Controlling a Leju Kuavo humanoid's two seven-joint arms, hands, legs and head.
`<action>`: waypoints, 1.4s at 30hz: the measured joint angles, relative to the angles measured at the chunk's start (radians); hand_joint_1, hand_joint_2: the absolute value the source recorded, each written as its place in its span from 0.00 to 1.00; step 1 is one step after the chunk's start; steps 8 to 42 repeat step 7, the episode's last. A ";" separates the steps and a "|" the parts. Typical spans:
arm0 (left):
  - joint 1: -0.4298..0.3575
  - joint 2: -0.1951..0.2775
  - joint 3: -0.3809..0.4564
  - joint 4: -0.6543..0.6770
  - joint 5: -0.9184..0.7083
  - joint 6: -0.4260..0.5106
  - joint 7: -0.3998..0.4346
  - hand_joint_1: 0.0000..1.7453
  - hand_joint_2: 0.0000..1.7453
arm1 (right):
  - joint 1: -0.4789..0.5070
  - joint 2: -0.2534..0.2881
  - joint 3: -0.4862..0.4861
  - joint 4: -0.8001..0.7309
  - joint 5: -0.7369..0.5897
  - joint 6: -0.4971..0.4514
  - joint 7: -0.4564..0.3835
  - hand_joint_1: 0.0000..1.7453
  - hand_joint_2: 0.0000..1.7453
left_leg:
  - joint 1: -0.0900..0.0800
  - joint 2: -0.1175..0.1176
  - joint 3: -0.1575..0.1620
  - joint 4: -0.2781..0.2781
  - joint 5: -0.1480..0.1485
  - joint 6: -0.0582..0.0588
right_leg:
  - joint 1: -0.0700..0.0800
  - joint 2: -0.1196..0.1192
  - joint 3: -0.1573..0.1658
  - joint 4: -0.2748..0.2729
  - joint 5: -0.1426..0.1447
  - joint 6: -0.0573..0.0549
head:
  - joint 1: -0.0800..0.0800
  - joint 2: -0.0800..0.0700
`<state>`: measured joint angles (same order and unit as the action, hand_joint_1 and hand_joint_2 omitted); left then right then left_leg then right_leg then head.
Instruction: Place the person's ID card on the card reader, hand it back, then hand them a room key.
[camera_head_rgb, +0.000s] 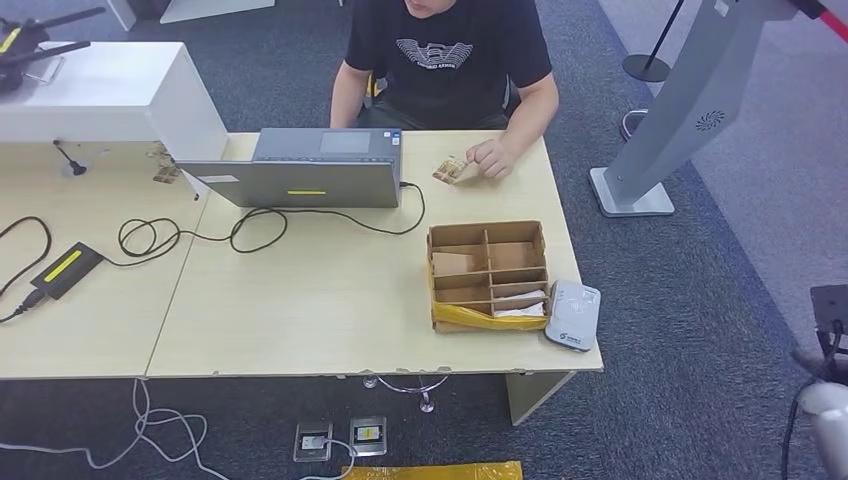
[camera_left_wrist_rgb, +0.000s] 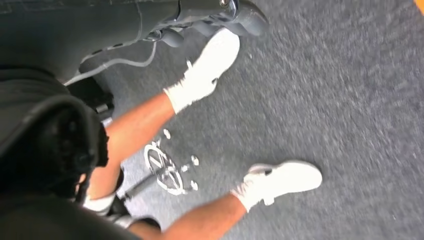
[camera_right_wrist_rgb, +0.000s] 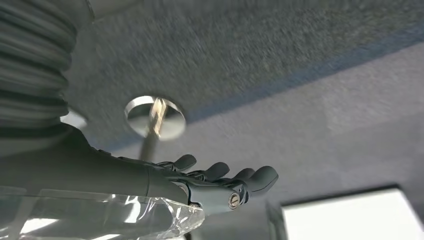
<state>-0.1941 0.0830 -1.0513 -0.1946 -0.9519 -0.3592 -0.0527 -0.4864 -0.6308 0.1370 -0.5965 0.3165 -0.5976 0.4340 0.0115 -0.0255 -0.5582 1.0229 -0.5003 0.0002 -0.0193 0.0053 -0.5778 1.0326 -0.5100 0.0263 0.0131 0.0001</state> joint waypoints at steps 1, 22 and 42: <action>0.001 -0.005 0.000 0.000 -0.009 0.010 0.019 0.00 0.00 | 0.015 0.003 -0.024 0.022 -0.053 0.000 -0.028 0.00 1.00 | 0.000 -0.001 0.000 0.000 0.000 0.000 | 0.000 -0.001 0.001 0.000 0.000 0.000 | 0.000 0.000; 0.003 -0.034 -0.002 0.000 -0.053 0.001 0.056 0.00 0.00 | 0.169 0.060 -0.210 0.181 -0.426 0.071 -0.258 0.00 1.00 | 0.001 -0.005 0.000 0.000 -0.001 0.000 | 0.000 -0.005 0.002 0.000 -0.002 -0.001 | 0.000 0.000; 0.003 -0.034 -0.002 0.000 -0.053 0.001 0.056 0.00 0.00 | 0.169 0.060 -0.210 0.181 -0.426 0.071 -0.258 0.00 1.00 | 0.001 -0.005 0.000 0.000 -0.001 0.000 | 0.000 -0.005 0.002 0.000 -0.002 -0.001 | 0.000 0.000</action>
